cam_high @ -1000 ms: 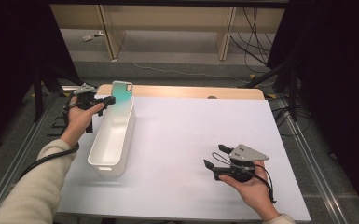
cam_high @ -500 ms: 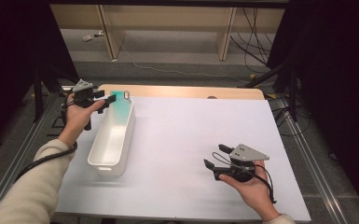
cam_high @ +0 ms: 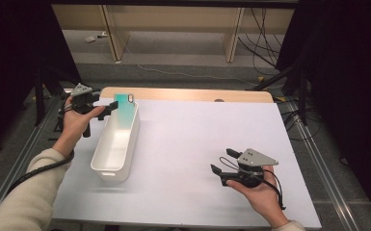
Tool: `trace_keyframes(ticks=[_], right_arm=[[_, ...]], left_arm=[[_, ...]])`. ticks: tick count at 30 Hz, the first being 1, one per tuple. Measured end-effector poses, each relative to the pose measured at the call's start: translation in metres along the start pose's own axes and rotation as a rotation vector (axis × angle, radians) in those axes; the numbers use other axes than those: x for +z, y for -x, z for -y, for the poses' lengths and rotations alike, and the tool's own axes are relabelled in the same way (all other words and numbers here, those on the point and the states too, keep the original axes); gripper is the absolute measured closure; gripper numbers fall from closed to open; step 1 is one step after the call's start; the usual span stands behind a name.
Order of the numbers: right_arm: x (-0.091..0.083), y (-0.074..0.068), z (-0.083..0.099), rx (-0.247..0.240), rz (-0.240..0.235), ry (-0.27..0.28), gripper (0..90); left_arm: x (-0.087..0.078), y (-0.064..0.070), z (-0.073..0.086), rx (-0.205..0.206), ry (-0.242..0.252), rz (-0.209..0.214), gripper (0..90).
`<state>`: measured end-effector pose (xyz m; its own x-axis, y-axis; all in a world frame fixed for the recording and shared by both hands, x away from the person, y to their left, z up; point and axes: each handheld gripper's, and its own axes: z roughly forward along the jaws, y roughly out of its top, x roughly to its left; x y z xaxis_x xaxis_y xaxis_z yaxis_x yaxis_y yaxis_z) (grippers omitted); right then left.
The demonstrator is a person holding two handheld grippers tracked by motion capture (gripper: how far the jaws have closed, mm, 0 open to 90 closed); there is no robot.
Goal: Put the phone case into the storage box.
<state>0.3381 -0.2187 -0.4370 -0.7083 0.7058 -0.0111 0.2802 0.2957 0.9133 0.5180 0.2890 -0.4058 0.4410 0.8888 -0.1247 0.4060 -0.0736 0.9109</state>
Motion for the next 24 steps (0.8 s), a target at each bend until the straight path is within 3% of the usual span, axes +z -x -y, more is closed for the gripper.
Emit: trace_keyframes(ticks=[7, 10, 15, 16, 24], right_arm=[[0.0, 0.0, 0.0, -0.003, 0.002, 0.008, 21.6], [0.0, -0.001, 0.0, 0.011, -0.002, -0.005, 21.3], [0.001, 0.001, 0.0, -0.006, 0.007, 0.008, 21.2], [0.0, 0.0, 0.0, 0.012, 0.001, -0.004, 21.2], [-0.001, 0.002, 0.0, -0.006, 0.015, -0.007, 20.8]], left_arm=[[-0.01, 0.007, 0.001, 0.017, 0.007, 0.014, 0.1], [-0.014, 0.01, 0.002, 0.025, 0.012, 0.018, 0.0], [-0.02, 0.013, 0.005, 0.039, 0.015, 0.019, 0.0], [-0.021, 0.014, 0.005, 0.039, 0.018, 0.021, 0.0], [-0.032, 0.023, 0.01, 0.055, 0.021, 0.027, 0.0]])
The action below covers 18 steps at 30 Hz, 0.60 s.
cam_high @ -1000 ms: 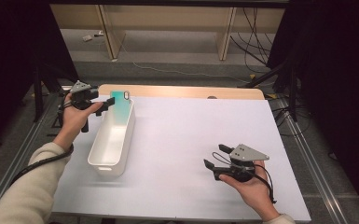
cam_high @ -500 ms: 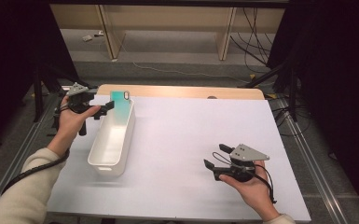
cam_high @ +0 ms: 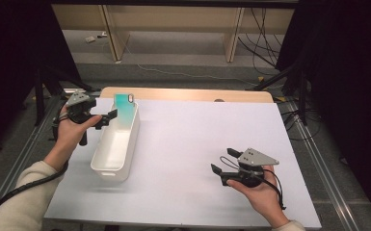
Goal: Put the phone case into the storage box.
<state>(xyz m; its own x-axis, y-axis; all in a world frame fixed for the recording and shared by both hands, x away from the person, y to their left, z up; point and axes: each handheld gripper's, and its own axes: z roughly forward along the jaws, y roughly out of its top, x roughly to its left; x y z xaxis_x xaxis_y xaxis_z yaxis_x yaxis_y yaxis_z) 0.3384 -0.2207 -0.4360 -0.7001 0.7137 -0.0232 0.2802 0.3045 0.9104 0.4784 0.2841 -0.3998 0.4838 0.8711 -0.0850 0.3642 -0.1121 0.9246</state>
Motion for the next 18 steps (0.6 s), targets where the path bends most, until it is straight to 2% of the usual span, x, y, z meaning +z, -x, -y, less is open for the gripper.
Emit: trace_keyframes(ticks=[3, 5, 6, 12, 13, 17, 18], right_arm=[[0.0, 0.0, 0.0, -0.004, 0.006, 0.004, 20.7], [0.0, -0.001, 0.0, 0.016, -0.011, -0.013, 20.5], [0.0, 0.0, 0.0, -0.001, 0.002, 0.001, 20.4], [0.0, 0.0, 0.0, -0.006, 0.007, 0.006, 19.3], [0.001, 0.0, 0.0, -0.004, 0.0, 0.022, 18.9], [0.0, 0.0, 0.0, 0.006, 0.004, 0.015, 18.2], [0.001, 0.0, 0.0, 0.031, -0.015, 0.024, 17.8]], left_arm=[[-0.005, 0.003, 0.001, 0.005, 0.005, 0.006, 0.0], [-0.007, 0.005, 0.002, 0.002, 0.013, 0.009, 0.0], [-0.009, 0.006, 0.002, 0.001, 0.014, 0.009, 0.0], [-0.016, 0.01, 0.003, 0.004, 0.022, 0.019, 0.0], [-0.017, 0.011, 0.003, 0.009, 0.022, 0.019, 0.0], [-0.02, 0.014, 0.005, 0.011, 0.022, 0.028, 0.0], [-0.021, 0.015, 0.005, 0.011, 0.023, 0.032, 0.0]])
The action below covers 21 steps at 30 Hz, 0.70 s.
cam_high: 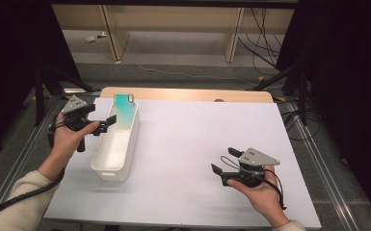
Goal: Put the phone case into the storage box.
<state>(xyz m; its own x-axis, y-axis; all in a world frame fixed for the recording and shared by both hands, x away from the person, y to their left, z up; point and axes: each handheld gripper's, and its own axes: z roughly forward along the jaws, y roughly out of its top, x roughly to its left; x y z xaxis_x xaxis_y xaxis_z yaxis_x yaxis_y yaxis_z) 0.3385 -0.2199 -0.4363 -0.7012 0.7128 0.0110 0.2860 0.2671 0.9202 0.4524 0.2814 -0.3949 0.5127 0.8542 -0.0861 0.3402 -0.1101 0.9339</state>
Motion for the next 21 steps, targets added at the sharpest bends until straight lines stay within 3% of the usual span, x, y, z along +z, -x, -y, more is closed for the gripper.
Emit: trace_keyframes(ticks=[2, 5, 9, 12, 13, 16, 21], right_arm=[[-0.001, 0.002, 0.0, -0.023, 0.014, 0.006, 17.5], [0.0, 0.002, 0.0, -0.017, 0.007, 0.029, 17.1], [-0.001, 0.001, 0.0, 0.006, -0.001, 0.016, 16.9], [-0.003, 0.002, 0.0, -0.018, 0.013, 0.011, 16.9], [-0.005, 0.001, -0.001, 0.003, 0.009, 0.002, 16.9], [-0.005, 0.003, 0.0, -0.011, 0.018, 0.018, 16.9], [-0.008, 0.004, 0.001, -0.003, 0.021, 0.0, 16.9]], left_arm=[[-0.002, 0.003, 0.0, -0.002, 0.006, 0.002, 0.0], [-0.005, 0.007, 0.003, 0.001, 0.006, 0.018, 0.0], [-0.011, 0.013, 0.005, -0.003, 0.009, 0.033, 0.0], [-0.016, 0.018, 0.007, -0.01, 0.023, 0.043, 0.0], [-0.018, 0.019, 0.008, -0.006, 0.022, 0.045, 0.0], [-0.021, 0.022, 0.01, -0.009, 0.024, 0.047, 0.0], [-0.026, 0.029, 0.012, -0.003, 0.025, 0.057, 0.0]])
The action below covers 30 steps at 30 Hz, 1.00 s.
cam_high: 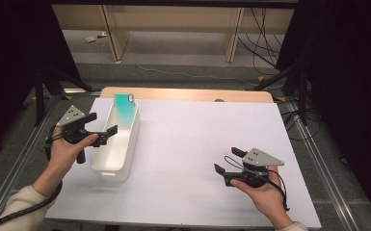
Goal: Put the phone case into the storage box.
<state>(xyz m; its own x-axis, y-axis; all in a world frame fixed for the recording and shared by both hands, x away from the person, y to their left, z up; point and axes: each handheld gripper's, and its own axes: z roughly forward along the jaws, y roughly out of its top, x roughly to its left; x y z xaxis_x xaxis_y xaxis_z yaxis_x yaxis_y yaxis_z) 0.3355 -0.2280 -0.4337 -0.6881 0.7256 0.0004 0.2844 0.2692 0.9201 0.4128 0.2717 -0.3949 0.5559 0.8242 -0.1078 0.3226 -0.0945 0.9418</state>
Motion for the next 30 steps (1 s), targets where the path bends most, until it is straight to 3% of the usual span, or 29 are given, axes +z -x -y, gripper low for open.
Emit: trace_keyframes(ticks=[3, 6, 7, 9, 13, 15, 16, 18, 26, 27, 28, 30], right_arm=[[-0.002, 0.002, 0.0, -0.012, 0.013, -0.002, 16.9], [-0.003, 0.001, 0.0, 0.007, 0.0, -0.017, 16.9], [0.0, 0.001, 0.001, 0.018, -0.011, 0.019, 16.9], [-0.002, 0.002, 0.001, -0.007, 0.011, 0.024, 16.9], [-0.005, 0.003, 0.001, -0.007, 0.016, -0.002, 16.9], [-0.003, 0.003, 0.002, 0.0, 0.007, 0.034, 16.9], [-0.005, 0.002, 0.001, 0.012, 0.004, 0.007, 16.9], [-0.004, 0.003, 0.002, -0.004, 0.012, 0.034, 16.9], [-0.008, 0.004, 0.002, -0.003, 0.018, 0.018, 16.9], [-0.007, 0.002, 0.003, 0.022, 0.003, 0.029, 16.9], [-0.009, 0.004, 0.002, -0.001, 0.02, 0.018, 16.9], [-0.01, 0.005, 0.003, -0.001, 0.019, 0.018, 16.9]], left_arm=[[-0.003, 0.005, 0.001, 0.009, 0.0, 0.008, 0.0], [-0.006, 0.01, 0.002, 0.001, 0.007, 0.022, 0.0], [-0.006, 0.011, 0.002, -0.005, 0.012, 0.027, 0.0], [-0.008, 0.014, 0.003, 0.0, 0.009, 0.031, 0.0], [-0.01, 0.02, 0.004, 0.007, 0.005, 0.049, 0.0], [-0.011, 0.023, 0.004, 0.013, 0.011, 0.056, 0.0], [-0.012, 0.025, 0.004, 0.013, 0.014, 0.055, 0.0], [-0.015, 0.028, 0.004, 0.018, 0.015, 0.059, 0.0], [-0.022, 0.039, 0.007, 0.032, 0.028, 0.087, 0.0], [-0.023, 0.04, 0.008, 0.036, 0.031, 0.091, 0.0], [-0.024, 0.042, 0.008, 0.034, 0.031, 0.091, 0.0], [-0.025, 0.045, 0.008, 0.041, 0.031, 0.097, 0.0]])
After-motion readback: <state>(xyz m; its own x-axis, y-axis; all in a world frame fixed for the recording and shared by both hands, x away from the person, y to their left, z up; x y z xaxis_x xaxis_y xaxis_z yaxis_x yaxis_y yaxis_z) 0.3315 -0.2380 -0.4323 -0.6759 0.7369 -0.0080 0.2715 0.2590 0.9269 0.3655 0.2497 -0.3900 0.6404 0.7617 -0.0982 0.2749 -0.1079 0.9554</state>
